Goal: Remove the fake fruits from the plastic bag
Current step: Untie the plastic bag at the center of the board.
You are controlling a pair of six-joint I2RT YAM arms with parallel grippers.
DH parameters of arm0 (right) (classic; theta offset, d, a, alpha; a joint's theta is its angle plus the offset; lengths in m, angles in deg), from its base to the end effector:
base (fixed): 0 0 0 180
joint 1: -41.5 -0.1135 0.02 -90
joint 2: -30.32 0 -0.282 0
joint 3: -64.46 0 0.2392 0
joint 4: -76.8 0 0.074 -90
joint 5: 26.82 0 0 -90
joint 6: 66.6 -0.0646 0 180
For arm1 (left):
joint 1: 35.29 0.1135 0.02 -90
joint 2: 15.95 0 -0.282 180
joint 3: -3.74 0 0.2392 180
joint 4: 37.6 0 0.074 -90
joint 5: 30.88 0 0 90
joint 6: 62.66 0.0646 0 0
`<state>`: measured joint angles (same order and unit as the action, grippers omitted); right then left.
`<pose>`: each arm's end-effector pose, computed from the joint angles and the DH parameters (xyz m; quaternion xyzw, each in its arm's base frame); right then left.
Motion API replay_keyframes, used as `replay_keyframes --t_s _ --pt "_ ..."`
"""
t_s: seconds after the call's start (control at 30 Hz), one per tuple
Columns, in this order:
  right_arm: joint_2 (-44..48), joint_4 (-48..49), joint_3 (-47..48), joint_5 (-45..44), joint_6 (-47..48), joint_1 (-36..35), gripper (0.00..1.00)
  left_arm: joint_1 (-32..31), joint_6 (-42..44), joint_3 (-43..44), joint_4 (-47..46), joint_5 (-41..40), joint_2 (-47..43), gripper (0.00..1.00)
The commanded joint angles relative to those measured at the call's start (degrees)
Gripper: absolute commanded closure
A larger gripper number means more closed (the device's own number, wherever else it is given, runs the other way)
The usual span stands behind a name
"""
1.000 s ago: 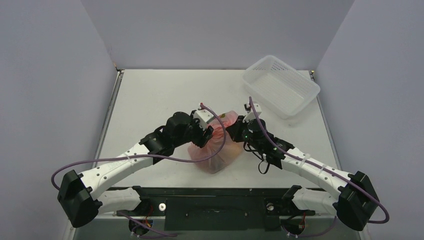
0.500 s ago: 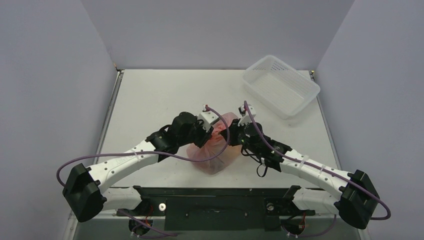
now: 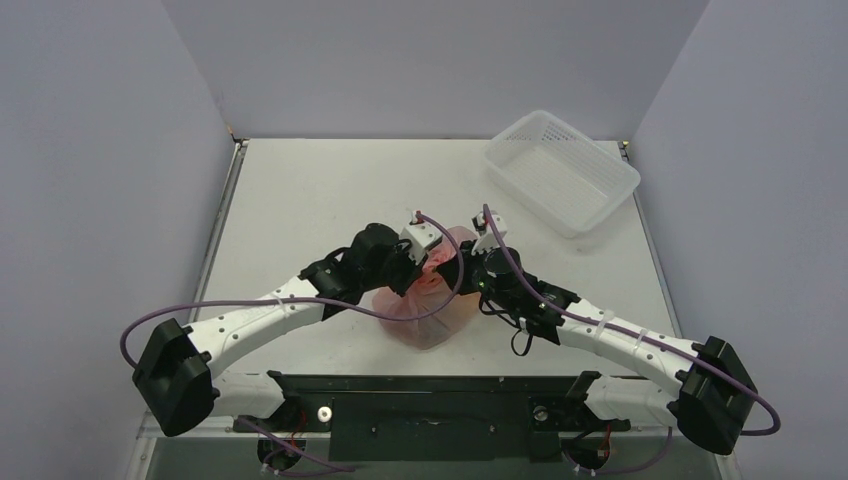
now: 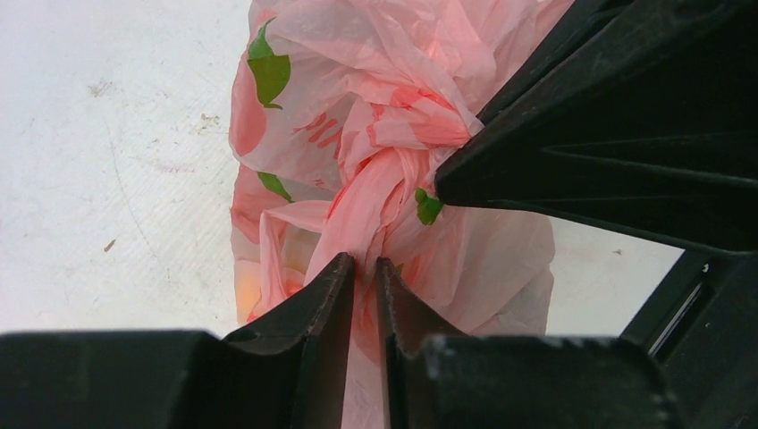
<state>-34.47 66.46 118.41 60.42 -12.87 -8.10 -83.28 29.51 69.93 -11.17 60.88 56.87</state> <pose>0.1735 0.1990 0.2736 -0.0822 0.8208 0.3703 0.4271 0.1929 -0.2171 0.2797 0.3792 0.7930 -0.1980 0.4338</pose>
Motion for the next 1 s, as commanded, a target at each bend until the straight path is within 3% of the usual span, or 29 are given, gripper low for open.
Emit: replay_keyframes --t_s 0.0,0.07,0.3,0.5,0.67,0.97 --pt "1.5 2.76 1.46 -1.49 -0.01 -0.4 1.0 0.09 0.22 3.38 0.43 -0.32 1.15 0.96" --pt "2.16 2.43 1.45 -2.08 0.18 -0.4 1.0 0.06 -0.01 3.54 0.48 -1.95 1.34 1.0" --pt "5.64 1.28 0.35 -6.78 -0.06 0.16 1.0 0.14 -1.72 0.62 -3.51 -15.25 -2.66 1.0" --pt "9.26 1.76 -3.15 -6.84 -4.93 5.85 1.0 0.09 -0.79 -2.26 -7.66 -23.33 -7.8 1.0" --pt "9.95 6.23 -7.67 2.81 -11.61 16.48 1.0 0.08 0.25 -4.67 -10.41 -29.1 -11.75 1.0" --pt "7.59 11.17 -10.5 14.45 -15.89 25.58 1.0 0.09 1.25 -5.46 -11.02 -30.11 -13.01 1.0"
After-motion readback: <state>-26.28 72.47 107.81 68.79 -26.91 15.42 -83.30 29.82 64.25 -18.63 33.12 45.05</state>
